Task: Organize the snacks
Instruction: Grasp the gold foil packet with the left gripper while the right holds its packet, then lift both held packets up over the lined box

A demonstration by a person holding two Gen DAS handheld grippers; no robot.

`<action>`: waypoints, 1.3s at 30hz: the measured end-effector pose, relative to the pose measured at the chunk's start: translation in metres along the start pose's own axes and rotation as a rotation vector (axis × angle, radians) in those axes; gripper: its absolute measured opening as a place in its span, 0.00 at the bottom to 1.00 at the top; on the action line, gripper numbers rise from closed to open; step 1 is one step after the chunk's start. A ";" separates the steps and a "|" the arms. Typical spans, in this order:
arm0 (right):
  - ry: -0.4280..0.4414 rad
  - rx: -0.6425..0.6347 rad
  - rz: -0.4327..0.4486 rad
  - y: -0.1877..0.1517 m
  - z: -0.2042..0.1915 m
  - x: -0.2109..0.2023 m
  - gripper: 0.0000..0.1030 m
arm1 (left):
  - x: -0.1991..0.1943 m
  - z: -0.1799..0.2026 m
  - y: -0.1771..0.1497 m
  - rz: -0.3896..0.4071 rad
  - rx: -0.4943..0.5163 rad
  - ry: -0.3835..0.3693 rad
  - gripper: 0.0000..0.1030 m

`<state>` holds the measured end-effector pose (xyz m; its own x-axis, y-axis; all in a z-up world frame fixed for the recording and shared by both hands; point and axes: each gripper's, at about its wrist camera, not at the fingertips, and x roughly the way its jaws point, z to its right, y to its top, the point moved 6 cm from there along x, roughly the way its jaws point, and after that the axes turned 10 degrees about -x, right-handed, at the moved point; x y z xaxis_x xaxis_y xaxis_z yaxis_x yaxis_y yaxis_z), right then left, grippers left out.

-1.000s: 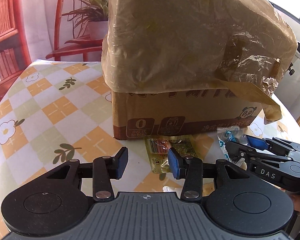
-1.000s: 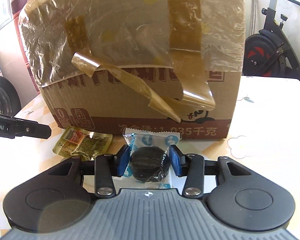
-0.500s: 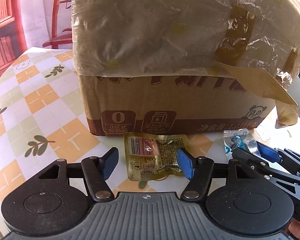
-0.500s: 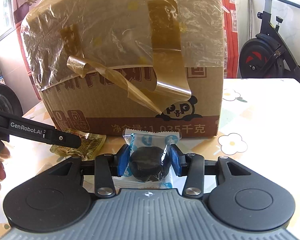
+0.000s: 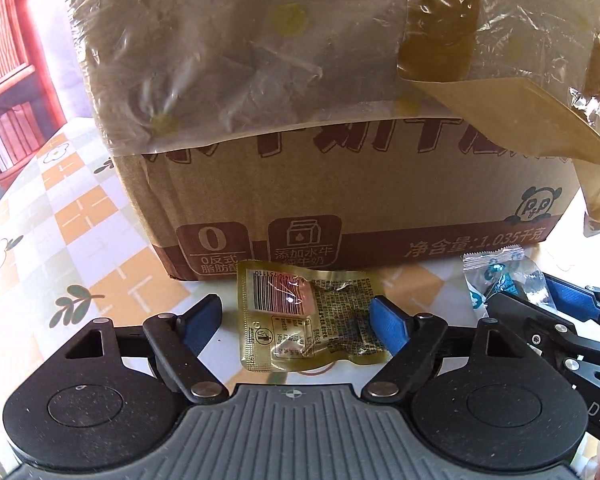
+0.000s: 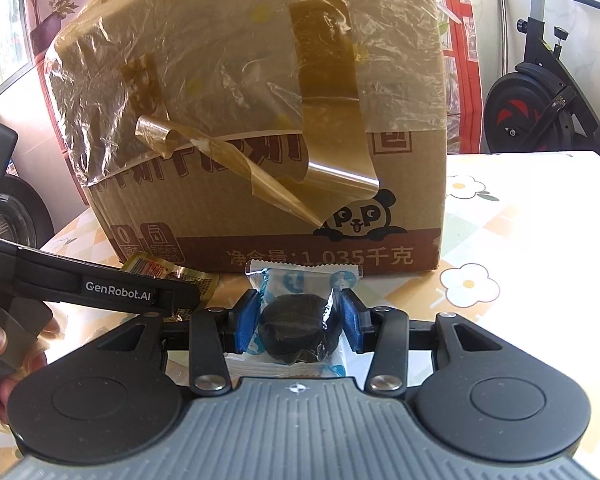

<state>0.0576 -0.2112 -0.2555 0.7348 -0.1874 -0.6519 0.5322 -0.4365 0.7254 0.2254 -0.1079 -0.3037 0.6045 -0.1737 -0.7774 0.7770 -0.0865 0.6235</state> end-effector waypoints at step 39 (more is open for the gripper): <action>0.024 -0.023 0.002 -0.001 -0.006 -0.001 0.44 | -0.100 -0.013 -0.025 0.134 -0.035 -0.079 0.07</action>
<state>0.0591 -0.2053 -0.2541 0.7455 -0.1665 -0.6454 0.5404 -0.4158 0.7315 0.1477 -0.0752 -0.2429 0.6886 -0.2579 -0.6778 0.6968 -0.0237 0.7169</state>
